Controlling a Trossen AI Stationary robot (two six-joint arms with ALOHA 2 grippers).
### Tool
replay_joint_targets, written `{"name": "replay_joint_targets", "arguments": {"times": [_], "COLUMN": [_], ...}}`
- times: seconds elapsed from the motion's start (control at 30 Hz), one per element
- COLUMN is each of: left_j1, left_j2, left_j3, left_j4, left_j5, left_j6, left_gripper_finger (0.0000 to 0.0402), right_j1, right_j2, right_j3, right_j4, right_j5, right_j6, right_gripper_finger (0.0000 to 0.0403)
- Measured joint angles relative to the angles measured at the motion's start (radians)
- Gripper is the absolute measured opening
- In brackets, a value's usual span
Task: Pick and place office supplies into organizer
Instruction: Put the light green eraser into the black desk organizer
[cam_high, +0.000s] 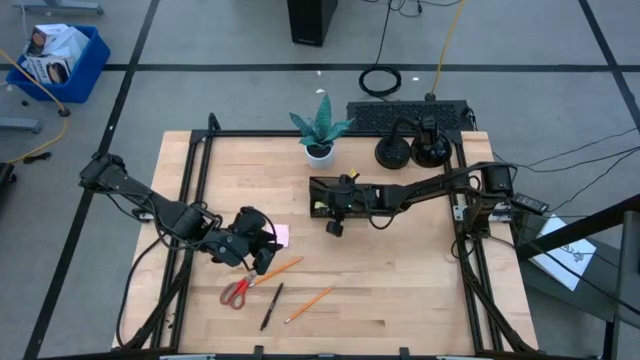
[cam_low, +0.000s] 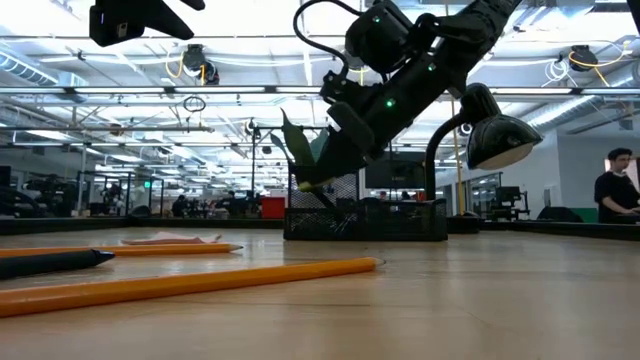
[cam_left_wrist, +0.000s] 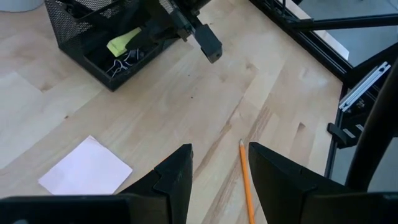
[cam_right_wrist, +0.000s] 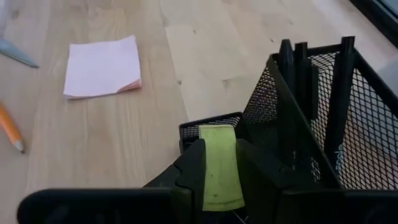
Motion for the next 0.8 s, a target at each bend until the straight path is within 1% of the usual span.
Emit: {"name": "replay_joint_targets", "arguments": {"times": [0.3,0.43,0.5,0.63,0.8], "left_j1": [0.000,0.000,0.000,0.000,0.000], "left_j2": [0.000,0.000,0.000,0.000,0.000], "left_j3": [0.000,0.000,0.000,0.000,0.000], "left_j4": [0.002,0.002,0.002,0.002,0.003], "left_j5": [0.000,0.000,0.000,0.001,0.000], "left_j6": [-0.003,-0.003,-0.003,-0.004,-0.007], "left_gripper_finger": [0.0161,0.0161,0.0161,0.0161,0.0161], "right_j1": [-0.004,-0.004,-0.004,-0.004,-0.004], "right_j2": [0.000,0.000,0.000,0.000,0.000], "right_j3": [0.000,0.000,0.000,0.000,0.000], "right_j4": [0.000,-0.009,-0.008,-0.008,-0.007], "right_j5": [-0.001,0.003,0.021,0.023,0.022], "right_j6": [-0.024,0.007,0.021,0.021,0.021], "right_gripper_finger": [0.0073,0.0074,0.0078,0.0097,0.0140]}}
